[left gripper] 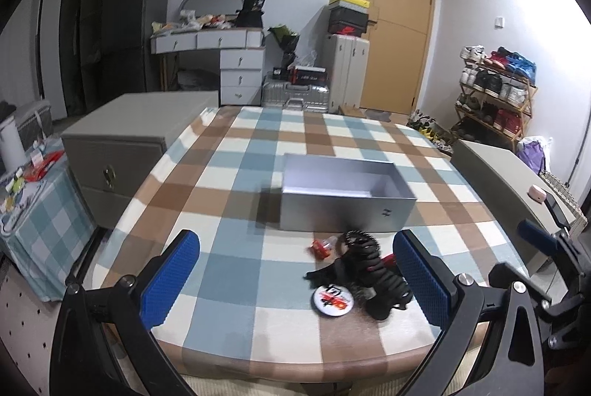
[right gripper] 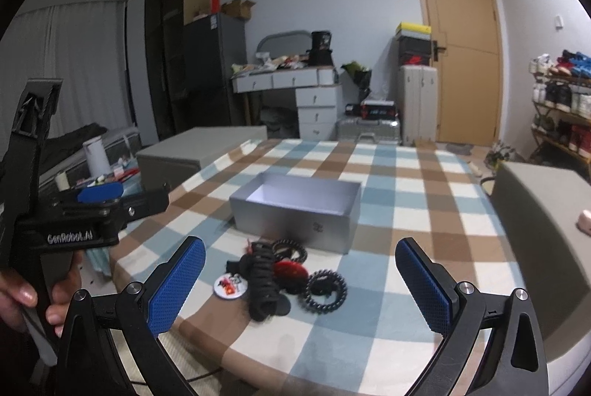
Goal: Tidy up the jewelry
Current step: 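Grasp the black coiled hair ties with the right gripper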
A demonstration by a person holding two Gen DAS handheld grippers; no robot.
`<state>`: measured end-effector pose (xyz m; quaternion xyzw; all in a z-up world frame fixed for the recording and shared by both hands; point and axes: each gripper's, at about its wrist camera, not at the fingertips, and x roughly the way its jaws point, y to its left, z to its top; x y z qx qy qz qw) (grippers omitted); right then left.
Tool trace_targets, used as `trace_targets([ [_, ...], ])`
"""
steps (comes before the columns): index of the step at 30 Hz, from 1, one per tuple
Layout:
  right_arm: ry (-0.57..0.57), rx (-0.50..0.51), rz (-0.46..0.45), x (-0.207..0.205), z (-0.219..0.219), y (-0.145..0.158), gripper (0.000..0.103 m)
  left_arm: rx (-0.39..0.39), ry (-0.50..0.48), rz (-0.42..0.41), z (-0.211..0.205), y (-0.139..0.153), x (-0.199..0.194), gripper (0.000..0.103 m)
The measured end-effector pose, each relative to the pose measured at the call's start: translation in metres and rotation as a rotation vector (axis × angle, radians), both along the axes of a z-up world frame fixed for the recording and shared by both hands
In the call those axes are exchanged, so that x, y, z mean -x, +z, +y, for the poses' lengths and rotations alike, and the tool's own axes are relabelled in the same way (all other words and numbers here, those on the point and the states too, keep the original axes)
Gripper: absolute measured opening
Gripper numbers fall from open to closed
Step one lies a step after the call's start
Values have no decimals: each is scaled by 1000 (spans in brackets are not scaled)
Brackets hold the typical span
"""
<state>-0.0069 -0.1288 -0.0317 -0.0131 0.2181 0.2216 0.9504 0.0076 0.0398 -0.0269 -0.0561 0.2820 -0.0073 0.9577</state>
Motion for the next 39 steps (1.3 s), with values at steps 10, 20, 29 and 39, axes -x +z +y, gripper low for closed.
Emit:
trace_targets([
  [10, 108, 27, 119, -22, 28, -37, 95, 21, 46, 66, 24, -23, -10, 102],
  [20, 186, 54, 207, -47, 50, -64, 64, 26, 65, 120, 34, -39, -14, 102],
  [29, 181, 65, 245, -52, 48, -75, 30, 19, 83, 132, 35, -43, -17, 102],
  [39, 178, -8, 223, -50, 35, -65, 30, 28, 70, 142, 34, -42, -16, 102],
])
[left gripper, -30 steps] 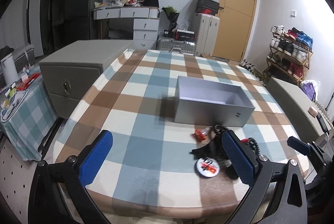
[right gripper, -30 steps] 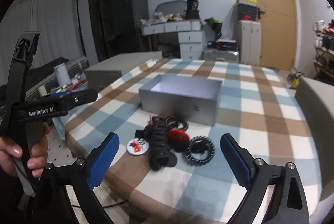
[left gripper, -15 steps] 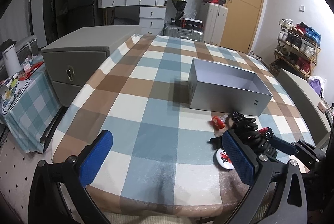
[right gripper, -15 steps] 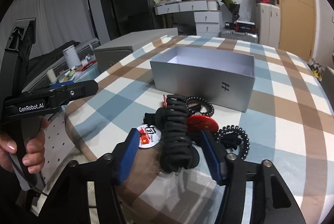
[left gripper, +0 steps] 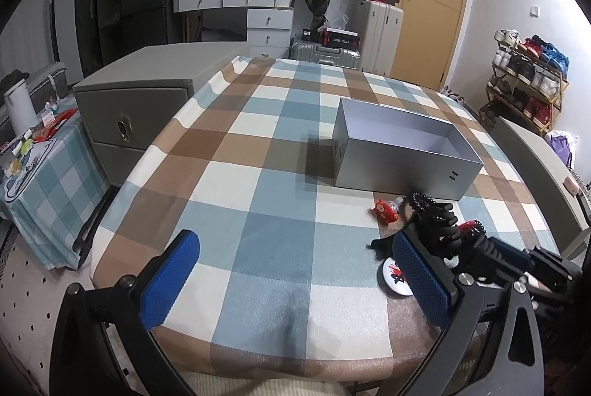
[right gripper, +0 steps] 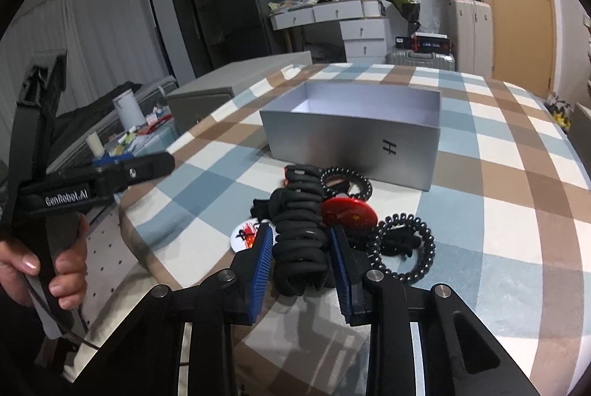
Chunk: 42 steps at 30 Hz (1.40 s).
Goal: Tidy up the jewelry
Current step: 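Grasp the black coiled hair ties with the right gripper, then grasp the round white badge with the left gripper while the right gripper holds the hair ties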
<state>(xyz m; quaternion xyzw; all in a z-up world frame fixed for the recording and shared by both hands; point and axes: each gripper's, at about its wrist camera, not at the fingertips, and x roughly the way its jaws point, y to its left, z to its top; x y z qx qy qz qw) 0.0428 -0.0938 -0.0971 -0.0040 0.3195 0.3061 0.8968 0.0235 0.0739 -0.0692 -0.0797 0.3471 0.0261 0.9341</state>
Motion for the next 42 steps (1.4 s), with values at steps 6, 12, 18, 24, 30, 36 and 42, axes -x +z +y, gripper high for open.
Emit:
trace_targets([
  [6, -48, -109, 19, -6, -23, 9, 30, 70, -64, 26, -1, -3, -2, 102],
  [12, -77, -188, 60, -12, -43, 12, 30, 81, -150, 83, -19, -12, -9, 102],
  [18, -100, -195, 48, -8, -57, 14, 30, 56, -231, 140, -40, -21, -16, 102],
  [24, -120, -211, 38, -6, -69, 16, 30, -18, -298, 202, -62, -31, -25, 101],
  [30, -132, -214, 28, -4, -76, 17, 30, -102, -313, 233, -75, -39, -30, 96],
  [36, -139, -218, 22, -4, -82, 17, 30, -121, -338, 250, -79, -42, -33, 67],
  [42, -146, -222, 26, -5, -84, 16, 30, -134, -382, 263, -85, -38, -32, 38],
])
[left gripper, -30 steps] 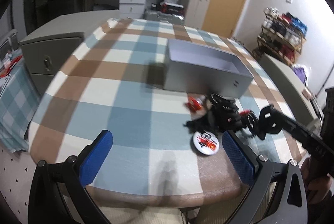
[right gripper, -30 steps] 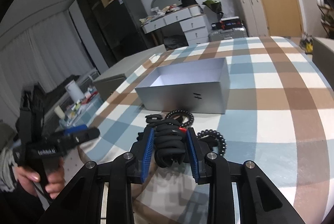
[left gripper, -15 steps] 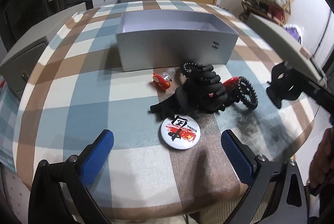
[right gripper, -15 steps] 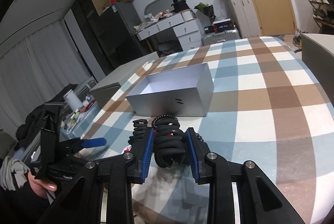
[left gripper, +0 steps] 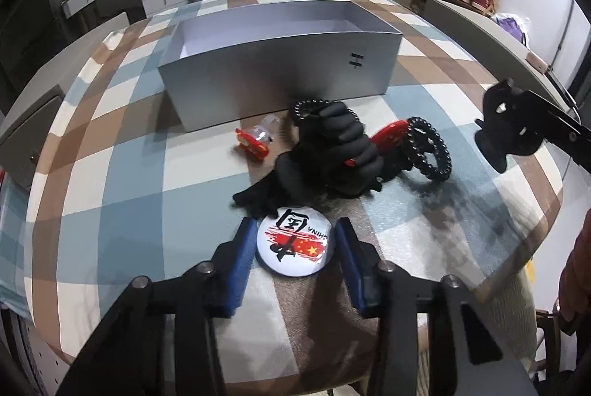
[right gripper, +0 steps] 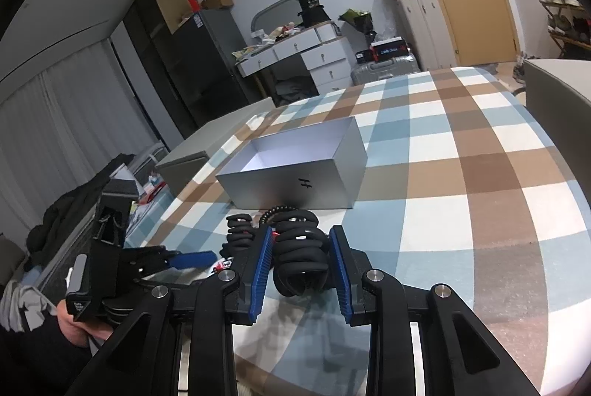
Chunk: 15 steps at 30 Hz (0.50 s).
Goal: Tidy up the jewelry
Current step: 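Grasp the round white badge with the left gripper while the right gripper holds the hair ties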
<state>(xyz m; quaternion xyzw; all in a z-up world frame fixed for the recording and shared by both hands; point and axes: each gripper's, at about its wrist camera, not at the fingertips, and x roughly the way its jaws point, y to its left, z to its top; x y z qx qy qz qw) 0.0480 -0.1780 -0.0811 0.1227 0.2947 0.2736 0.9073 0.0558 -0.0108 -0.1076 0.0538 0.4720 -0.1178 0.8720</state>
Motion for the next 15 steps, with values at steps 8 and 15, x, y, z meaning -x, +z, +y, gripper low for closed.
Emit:
trace_targets([
  [8, -9, -8, 6, 1, -1, 0, 30, 34, 4, 14, 0, 2, 1, 38],
  [15, -11, -9, -1, 3, -1, 3, 30, 37, 0, -7, 1, 10, 10, 38],
])
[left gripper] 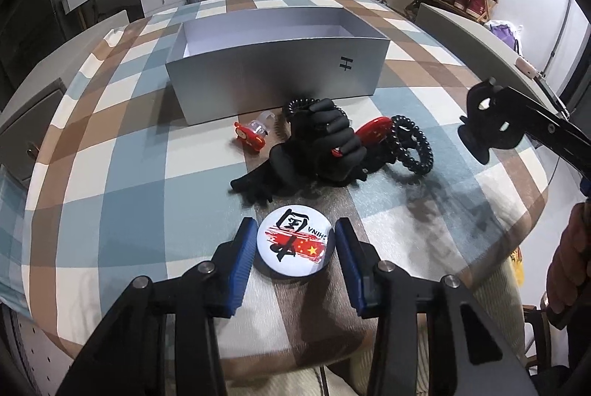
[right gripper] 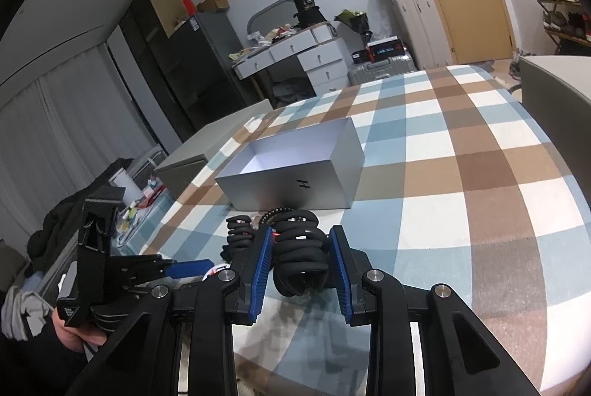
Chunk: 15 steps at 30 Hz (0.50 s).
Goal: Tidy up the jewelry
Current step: 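Grasp the round white badge with the left gripper while the right gripper holds the hair ties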
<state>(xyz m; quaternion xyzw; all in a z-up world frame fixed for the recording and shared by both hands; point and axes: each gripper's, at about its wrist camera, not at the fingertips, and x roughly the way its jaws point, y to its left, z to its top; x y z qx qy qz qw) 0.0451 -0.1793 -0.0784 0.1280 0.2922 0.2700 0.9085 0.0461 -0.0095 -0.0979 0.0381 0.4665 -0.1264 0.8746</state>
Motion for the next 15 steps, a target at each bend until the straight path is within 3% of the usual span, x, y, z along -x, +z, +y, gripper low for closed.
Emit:
trace_targets([
  [15, 45, -20, -39, 6, 13, 17, 30, 35, 54, -122, 21, 39, 9, 38],
])
